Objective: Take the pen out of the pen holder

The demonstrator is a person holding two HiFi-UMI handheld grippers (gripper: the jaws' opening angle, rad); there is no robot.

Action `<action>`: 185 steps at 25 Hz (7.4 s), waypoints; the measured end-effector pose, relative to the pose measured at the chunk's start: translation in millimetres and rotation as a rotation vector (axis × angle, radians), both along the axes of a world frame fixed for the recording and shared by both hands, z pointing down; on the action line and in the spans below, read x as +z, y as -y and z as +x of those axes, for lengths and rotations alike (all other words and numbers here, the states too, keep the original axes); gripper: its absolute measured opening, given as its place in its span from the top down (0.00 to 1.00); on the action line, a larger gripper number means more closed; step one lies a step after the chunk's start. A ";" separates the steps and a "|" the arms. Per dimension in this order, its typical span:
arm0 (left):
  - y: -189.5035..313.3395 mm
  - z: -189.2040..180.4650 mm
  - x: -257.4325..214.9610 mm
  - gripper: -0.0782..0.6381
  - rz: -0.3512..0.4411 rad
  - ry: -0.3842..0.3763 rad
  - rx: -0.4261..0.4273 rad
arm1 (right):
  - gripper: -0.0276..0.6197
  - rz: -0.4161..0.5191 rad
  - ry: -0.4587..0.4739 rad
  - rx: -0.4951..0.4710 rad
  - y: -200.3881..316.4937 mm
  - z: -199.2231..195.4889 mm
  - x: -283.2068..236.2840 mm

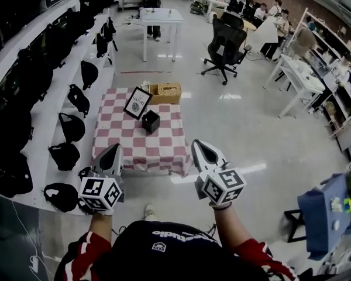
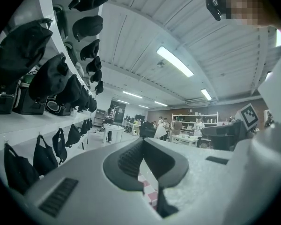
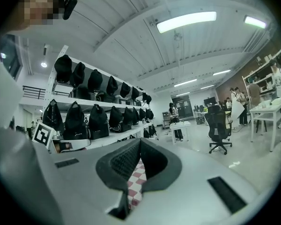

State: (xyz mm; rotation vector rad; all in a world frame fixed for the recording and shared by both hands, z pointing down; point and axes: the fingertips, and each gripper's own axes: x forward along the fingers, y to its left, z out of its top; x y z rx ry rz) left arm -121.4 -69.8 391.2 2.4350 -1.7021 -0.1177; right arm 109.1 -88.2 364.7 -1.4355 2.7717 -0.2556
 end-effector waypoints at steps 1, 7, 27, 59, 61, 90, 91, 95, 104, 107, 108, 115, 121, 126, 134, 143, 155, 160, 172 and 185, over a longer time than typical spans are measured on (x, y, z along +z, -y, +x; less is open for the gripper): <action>9.2 -1.9 -1.3 0.89 0.001 0.002 0.006 | 0.96 0.000 -0.002 0.004 7.6 -2.1 -2.3; 59.9 -8.5 -3.6 0.89 0.004 0.024 0.064 | 0.96 -0.010 -0.022 0.040 46.7 -15.1 -3.5; 128.6 -34.6 12.0 0.89 -0.008 -0.012 0.126 | 0.96 -0.005 -0.043 0.099 105.7 -43.9 4.1; 190.7 -6.6 25.0 0.74 0.004 -0.038 0.196 | 0.96 -0.032 -0.052 0.046 166.5 -44.2 15.1; 192.3 -1.7 26.0 0.71 0.007 -0.041 0.213 | 0.96 -0.034 -0.055 0.044 166.9 -43.6 15.7; 262.2 37.6 166.1 0.70 -0.195 0.236 0.261 | 0.96 -0.117 -0.092 -0.014 204.6 -48.9 59.1; 265.0 38.6 171.7 0.70 -0.206 0.235 0.260 | 0.96 -0.120 -0.091 -0.015 206.8 -48.8 60.3; 278.2 41.7 198.1 0.70 -0.250 0.252 0.246 | 0.96 -0.132 -0.089 -0.020 217.5 -47.2 66.2; 305.0 45.4 258.1 0.70 -0.350 0.281 0.214 | 0.96 -0.150 -0.108 -0.045 237.9 -43.5 75.0; 313.3 44.6 273.7 0.70 -0.378 0.282 0.201 | 0.96 -0.153 -0.110 -0.045 244.5 -41.0 78.6; 315.8 44.5 278.9 0.70 -0.387 0.283 0.199 | 0.96 -0.153 -0.111 -0.046 246.8 -40.3 79.9; 332.8 36.8 315.3 0.70 -0.458 0.304 0.169 | 0.96 -0.176 -0.116 -0.061 257.7 -41.9 94.5; 344.2 36.7 338.1 0.70 -0.507 0.317 0.153 | 0.96 -0.193 -0.132 -0.063 264.9 -38.5 101.9; 351.9 35.6 353.2 0.70 -0.538 0.312 0.142 | 0.96 -0.199 -0.152 -0.070 268.5 -36.7 110.1; 368.4 31.9 373.0 0.70 -0.574 0.321 0.119 | 0.96 -0.223 -0.173 -0.074 279.5 -35.1 119.9; 377.0 35.3 391.2 0.70 -0.613 0.323 0.108 | 0.96 -0.248 -0.168 -0.078 292.8 -30.9 126.6; 371.4 42.2 384.0 0.79 -0.599 0.343 0.117 | 0.96 -0.263 -0.154 -0.094 297.1 -35.9 125.9; 370.0 44.0 380.2 0.79 -0.591 0.351 0.130 | 0.96 -0.258 -0.148 -0.094 293.4 -37.7 123.0; 361.3 44.7 341.8 0.79 -0.531 0.362 0.111 | 0.96 -0.236 -0.139 -0.106 276.0 -45.1 104.3; 329.6 35.2 273.4 0.79 -0.404 0.287 0.083 | 0.96 -0.209 -0.130 -0.117 244.7 -61.9 93.5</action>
